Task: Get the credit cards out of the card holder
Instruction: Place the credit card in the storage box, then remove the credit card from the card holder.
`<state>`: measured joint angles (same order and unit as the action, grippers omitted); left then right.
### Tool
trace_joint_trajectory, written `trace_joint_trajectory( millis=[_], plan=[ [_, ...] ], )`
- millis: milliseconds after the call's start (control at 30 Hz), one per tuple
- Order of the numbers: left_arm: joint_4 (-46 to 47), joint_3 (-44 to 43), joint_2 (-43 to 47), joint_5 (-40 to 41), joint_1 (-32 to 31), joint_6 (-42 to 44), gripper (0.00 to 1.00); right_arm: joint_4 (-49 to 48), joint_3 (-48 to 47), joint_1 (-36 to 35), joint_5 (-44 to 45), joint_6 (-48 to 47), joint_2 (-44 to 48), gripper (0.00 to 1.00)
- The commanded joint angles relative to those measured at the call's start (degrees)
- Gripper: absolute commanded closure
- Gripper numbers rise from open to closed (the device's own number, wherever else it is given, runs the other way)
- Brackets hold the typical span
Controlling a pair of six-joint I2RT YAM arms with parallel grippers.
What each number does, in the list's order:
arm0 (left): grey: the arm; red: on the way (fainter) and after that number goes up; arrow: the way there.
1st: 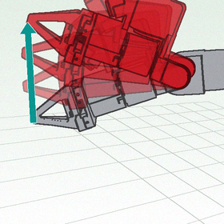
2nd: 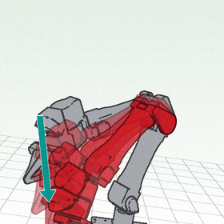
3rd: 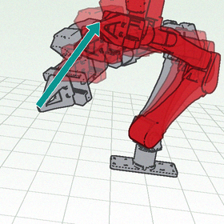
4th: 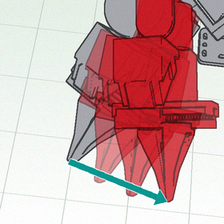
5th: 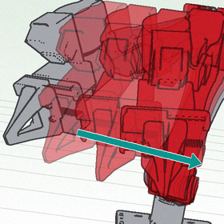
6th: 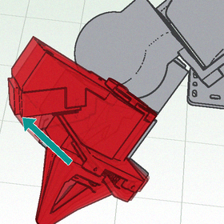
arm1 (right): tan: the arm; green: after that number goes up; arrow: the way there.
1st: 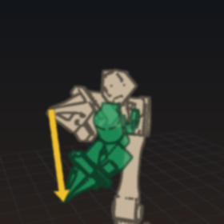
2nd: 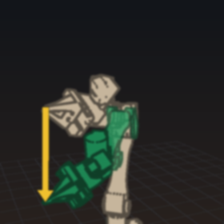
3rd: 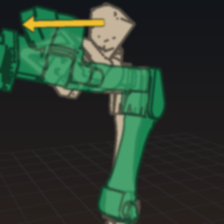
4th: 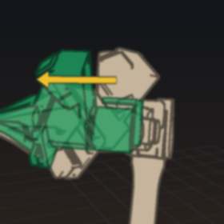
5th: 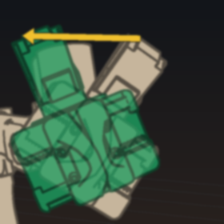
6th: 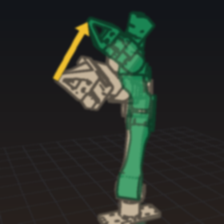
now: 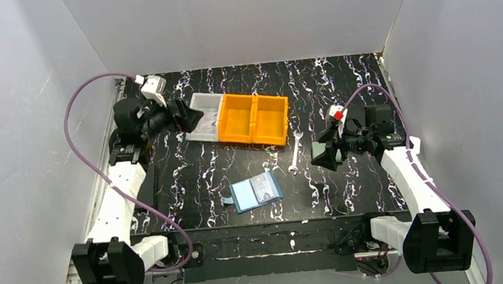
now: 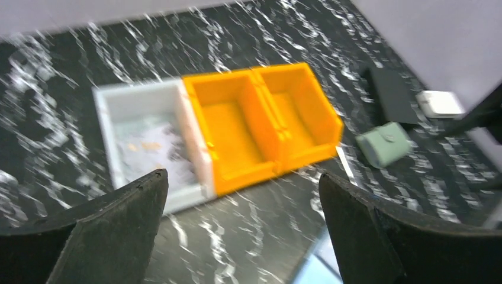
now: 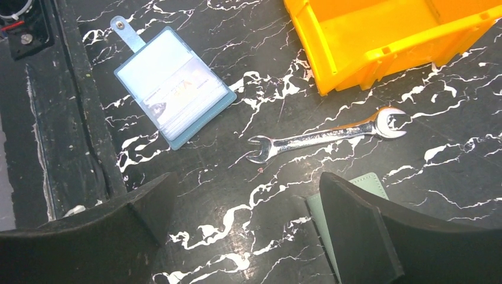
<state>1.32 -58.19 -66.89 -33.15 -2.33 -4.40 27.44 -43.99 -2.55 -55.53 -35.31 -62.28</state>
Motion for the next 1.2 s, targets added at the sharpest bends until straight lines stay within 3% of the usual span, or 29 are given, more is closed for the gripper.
trace_joint_trajectory(
  millis=[0, 167, 233, 400, 567, 800, 900, 1000, 1067, 1167],
  plan=[
    [-4.88, 6.6, 7.79, -8.5, 0.89, -16.26, 0.02, 1.66, 0.73, 1.0, -0.97, -3.54, 1.63, 0.02],
    [-8.04, 16.03, 19.01, -8.89, -0.27, -23.89, 0.02, 1.85, 1.21, 1.81, -1.04, -4.16, 1.85, 0.02],
    [-9.26, 19.21, 23.06, -5.24, -3.35, -25.71, 0.02, 1.32, 1.56, 1.93, -0.86, -3.89, 2.19, 0.02],
    [-13.54, 24.81, 29.59, 11.94, -19.66, -27.84, 0.02, -0.02, 3.51, 1.93, -1.16, -4.27, 4.65, 0.02],
    [-14.7, 26.97, 29.61, 26.41, -33.94, -31.85, 0.02, -3.15, 6.98, 4.3, -2.78, -3.63, 8.03, 0.02],
    [-7.4, 26.49, 16.6, 43.94, -53.11, -39.25, 0.02, -3.45, 5.31, 4.39, -1.16, 0.18, 3.8, 0.02],
    [-3.46, 25.63, 8.42, 48.5, -57.0, -45.31, 0.04, -2.74, 4.13, 4.37, -1.22, 2.02, 2.09, 0.03],
    [-8.4, 20.74, 0.06, 55.23, -58.62, -50.99, 0.07, -5.22, 4.6, 3.43, 0.19, 6.13, 2.16, 0.06],
    [-17.0, 13.14, -7.21, 59.49, -59.09, -54.96, 0.13, -7.11, 4.15, -1.16, 3.16, 10.94, 1.09, 0.15],
    [-18.58, 9.45, -12.6, 58.83, -60.91, -56.47, 0.21, -10.59, 4.37, -8.76, 7.79, 16.52, -1.22, 0.39]
  ],
)
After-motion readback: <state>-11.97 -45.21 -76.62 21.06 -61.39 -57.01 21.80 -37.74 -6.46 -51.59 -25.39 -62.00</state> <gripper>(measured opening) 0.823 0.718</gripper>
